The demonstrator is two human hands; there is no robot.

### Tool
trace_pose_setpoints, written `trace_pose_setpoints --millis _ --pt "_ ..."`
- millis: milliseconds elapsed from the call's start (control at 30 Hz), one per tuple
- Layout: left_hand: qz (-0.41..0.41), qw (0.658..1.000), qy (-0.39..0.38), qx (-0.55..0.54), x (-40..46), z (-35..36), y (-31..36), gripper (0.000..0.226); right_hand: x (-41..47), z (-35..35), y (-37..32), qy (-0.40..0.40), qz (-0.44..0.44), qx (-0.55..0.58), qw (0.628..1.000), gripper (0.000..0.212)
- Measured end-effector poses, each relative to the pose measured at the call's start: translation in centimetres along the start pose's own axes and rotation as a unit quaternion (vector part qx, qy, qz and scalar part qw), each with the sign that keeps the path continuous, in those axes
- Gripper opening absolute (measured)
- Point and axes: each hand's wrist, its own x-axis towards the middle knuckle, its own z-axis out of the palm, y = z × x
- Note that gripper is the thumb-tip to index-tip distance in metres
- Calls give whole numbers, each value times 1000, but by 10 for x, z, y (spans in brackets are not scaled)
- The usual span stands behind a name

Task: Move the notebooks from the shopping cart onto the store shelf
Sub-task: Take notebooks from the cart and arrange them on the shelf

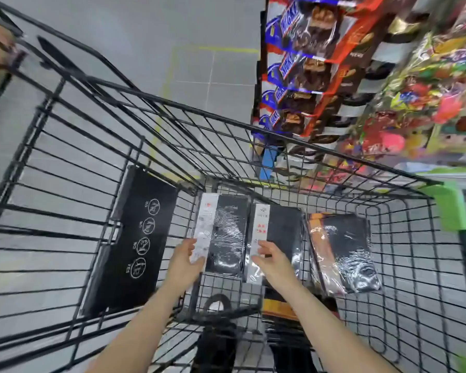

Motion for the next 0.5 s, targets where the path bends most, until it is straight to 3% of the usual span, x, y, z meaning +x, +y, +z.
trace_pose_setpoints --millis 133,267,400,500 --pt "48 996 -12 69 23 8 -13 48 27 28 10 22 22 1 1000 46" --pt "24 987 -55 150 40 29 -41 84 44 50 14 18 28 21 999 44" --pt "28 990 -31 136 41 41 -49 92 54 59 11 42 33 45 998 56" --pt "25 993 -13 111 45 41 -48 91 57 61 8 56 31 15 998 36"
